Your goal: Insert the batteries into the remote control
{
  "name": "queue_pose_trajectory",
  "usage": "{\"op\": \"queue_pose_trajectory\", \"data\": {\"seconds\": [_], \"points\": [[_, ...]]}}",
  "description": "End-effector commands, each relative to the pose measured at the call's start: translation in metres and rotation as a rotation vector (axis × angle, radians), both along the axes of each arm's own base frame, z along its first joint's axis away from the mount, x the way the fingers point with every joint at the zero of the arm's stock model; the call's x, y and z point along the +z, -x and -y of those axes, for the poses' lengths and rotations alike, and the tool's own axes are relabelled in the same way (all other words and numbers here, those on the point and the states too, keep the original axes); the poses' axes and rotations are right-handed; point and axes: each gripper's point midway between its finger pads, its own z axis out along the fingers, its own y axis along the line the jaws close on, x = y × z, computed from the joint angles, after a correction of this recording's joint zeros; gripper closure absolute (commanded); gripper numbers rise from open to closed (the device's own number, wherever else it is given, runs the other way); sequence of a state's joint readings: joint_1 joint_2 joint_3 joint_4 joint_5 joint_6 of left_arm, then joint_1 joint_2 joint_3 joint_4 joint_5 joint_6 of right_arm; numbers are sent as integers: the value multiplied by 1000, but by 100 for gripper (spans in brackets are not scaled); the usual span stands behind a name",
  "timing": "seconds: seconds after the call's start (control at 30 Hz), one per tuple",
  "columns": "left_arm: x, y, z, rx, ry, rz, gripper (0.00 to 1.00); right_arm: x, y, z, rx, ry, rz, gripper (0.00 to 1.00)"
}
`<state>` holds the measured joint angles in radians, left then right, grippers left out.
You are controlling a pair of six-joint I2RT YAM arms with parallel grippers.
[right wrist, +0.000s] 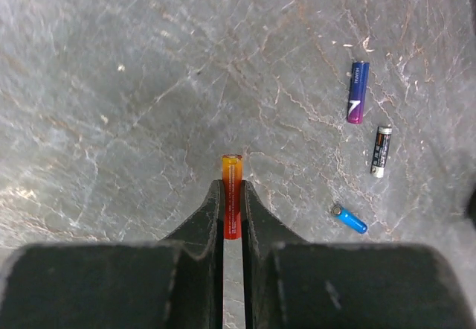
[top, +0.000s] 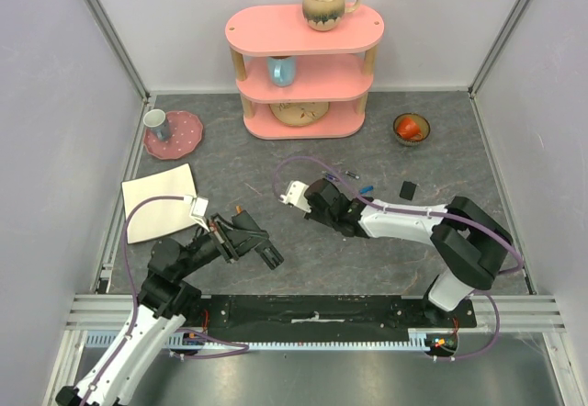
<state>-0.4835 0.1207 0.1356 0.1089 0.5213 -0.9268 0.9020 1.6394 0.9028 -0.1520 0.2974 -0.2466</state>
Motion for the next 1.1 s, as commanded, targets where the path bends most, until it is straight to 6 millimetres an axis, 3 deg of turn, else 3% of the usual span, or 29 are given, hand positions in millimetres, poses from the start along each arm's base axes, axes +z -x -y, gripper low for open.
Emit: {"op": "queue_pose_trajectory", "data": {"seconds": [0.0, 0.2, 0.43, 0.47, 0.67, 0.97, 1.03, 1.07], "points": [[12, 7, 0, -26, 41, 48, 98, 14, -8, 2, 101, 95, 151, 100], [13, 9, 0, -31, 50, 57, 98, 15, -18, -13, 199, 133, 191, 100], [6, 10, -2, -21, 75, 37, 98, -1, 1, -45, 393, 14, 88, 100], [3, 9, -2, -23, 71, 28, 98, -6, 11, -52, 453, -10, 48, 100], [6, 13, -3, -26, 80, 43, 98, -25, 17, -53, 452, -6, -16, 98], [4, 11, -3, -19, 74, 37, 98, -24, 16, -47, 381, -11, -41, 54], [4, 11, -3, -19, 71, 41, 98, -16, 12, -48, 355, -27, -24, 37], [3, 11, -3, -18, 69, 42, 98, -8, 9, -48, 341, -43, -5, 20]]}}
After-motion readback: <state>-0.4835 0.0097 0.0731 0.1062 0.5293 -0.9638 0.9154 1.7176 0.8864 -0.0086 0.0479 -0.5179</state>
